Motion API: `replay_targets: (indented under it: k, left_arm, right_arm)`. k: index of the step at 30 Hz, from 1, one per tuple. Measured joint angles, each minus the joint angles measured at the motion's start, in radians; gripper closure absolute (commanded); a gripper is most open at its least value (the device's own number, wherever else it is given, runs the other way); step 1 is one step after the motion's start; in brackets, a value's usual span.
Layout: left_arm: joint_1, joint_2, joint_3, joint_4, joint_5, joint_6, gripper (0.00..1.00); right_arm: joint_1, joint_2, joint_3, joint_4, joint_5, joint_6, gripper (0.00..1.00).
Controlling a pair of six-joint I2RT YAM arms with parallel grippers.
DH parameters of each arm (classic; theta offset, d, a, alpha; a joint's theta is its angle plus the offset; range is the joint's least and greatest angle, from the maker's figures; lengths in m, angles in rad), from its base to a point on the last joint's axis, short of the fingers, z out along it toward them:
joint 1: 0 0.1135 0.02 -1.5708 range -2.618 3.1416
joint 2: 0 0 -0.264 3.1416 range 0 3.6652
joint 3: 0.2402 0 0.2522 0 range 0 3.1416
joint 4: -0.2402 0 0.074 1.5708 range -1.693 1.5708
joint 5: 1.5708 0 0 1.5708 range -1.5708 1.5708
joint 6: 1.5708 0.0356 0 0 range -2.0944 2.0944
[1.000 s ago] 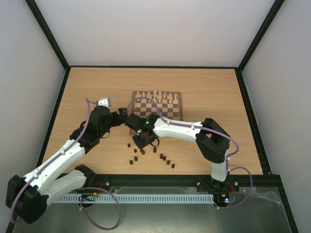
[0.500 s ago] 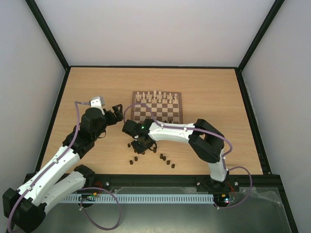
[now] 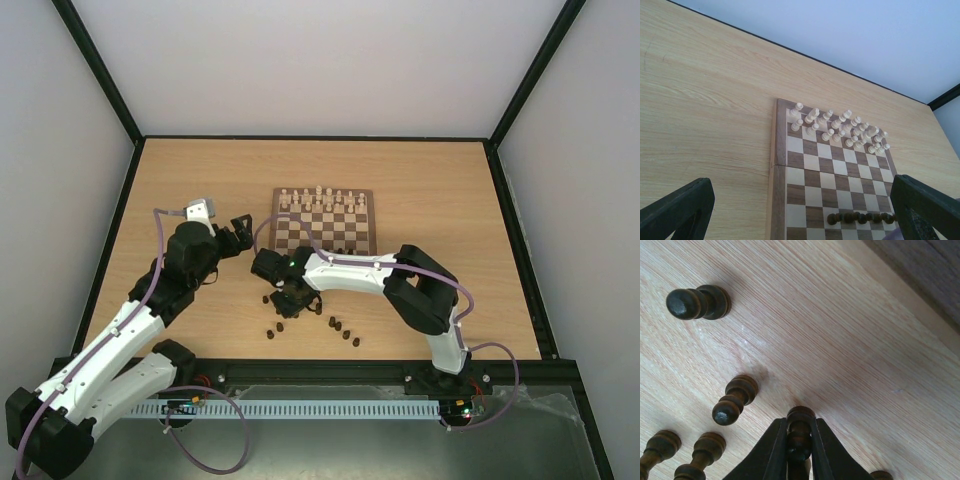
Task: Set up the chess pieces on the board
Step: Move the chess piece to the center of the board.
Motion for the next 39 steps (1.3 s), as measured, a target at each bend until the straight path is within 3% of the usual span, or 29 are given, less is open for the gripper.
replay_targets:
  k: [7,10,12,36,39]
  left_arm:
    - [0.0,0.0,0.0,0.0,0.0,0.0,0.0]
    - [0.0,0.0,0.0,0.0,0.001,0.0,0.01]
    - [0.0,0.0,0.0,0.0,0.003,0.0,0.0]
    - [0.0,0.006,0.0,0.003,0.008,0.0,0.0]
    - [0.0,0.006,0.0,0.003,0.008,0.0,0.0]
  right_arm:
    - [0.0,0.002,0.003,-0.002,0.009,0.003,0.87]
    - [0.0,0.002,0.01,-0.011,0.016,0.005,0.71]
    - [0.0,0.002,0.017,-0.018,0.019,0.014,0.7]
    - [0.0,0.002,0.023,-0.037,0.051,0.025,0.84]
    - [0.0,0.002,0.023,-0.045,0.061,0.024,0.7]
